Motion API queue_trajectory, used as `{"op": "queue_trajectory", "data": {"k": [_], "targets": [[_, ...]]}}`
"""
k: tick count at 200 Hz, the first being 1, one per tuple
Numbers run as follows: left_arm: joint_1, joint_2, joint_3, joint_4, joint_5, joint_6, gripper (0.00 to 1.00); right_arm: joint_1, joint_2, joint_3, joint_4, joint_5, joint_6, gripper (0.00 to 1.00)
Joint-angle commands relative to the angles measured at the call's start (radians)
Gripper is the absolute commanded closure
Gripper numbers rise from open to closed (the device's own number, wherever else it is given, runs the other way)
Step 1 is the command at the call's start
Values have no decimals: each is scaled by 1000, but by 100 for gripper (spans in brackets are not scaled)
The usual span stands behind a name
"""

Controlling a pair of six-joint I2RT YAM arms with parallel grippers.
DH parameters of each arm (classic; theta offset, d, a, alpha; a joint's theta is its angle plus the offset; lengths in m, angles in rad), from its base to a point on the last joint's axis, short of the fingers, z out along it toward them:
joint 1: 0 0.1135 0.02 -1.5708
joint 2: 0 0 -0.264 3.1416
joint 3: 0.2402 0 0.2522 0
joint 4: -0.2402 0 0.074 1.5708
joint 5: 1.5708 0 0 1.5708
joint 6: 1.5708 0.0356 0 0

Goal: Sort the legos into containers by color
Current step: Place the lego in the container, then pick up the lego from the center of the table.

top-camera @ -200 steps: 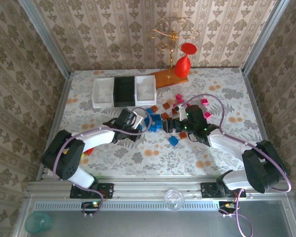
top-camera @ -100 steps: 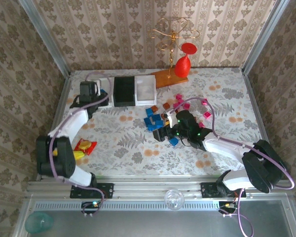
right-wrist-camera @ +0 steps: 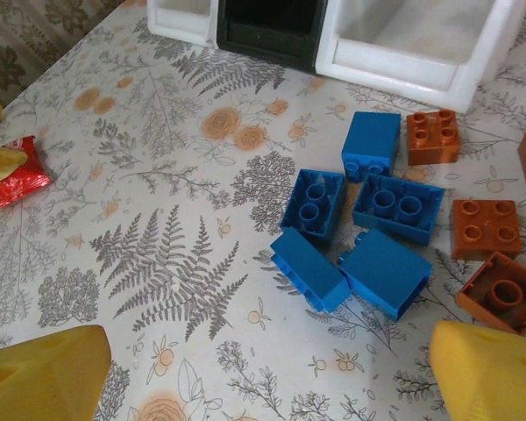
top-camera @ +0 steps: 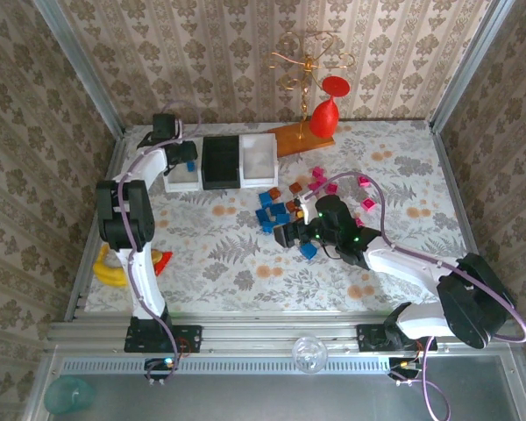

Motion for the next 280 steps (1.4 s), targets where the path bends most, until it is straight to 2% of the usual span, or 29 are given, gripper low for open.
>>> {"op": "queue_trajectory", "data": {"k": [1,27,57,119,172,198,202,225,280], "targets": [[-3,-112,-39,-17,-15,2,43,6,-16,-14,-1,53,-23,4],[-22,-265,-218,82,-5,-15,36,6,4,-9,5,52,-18,5],[-73,-444,-453,204,26,-36,33,6,24,-2,7,57,-15,4],[-260,-708,-766,293,1,-47,26,1,27,-6,7,175,-44,1],[-357,-751,-875,295,27,-45,23,-12,-26,57,-142,229,7,0],[-373,-750,-890,301,35,-37,21,-14,-77,89,-252,254,62,0],[-403,-749,-890,303,35,-36,21,-15,-80,96,-269,260,71,0],[-435,-734,-876,299,34,-20,20,-16,-100,126,-370,278,102,0],[-481,-723,-879,325,45,-1,19,-16,-192,163,-545,335,67,0]]}}
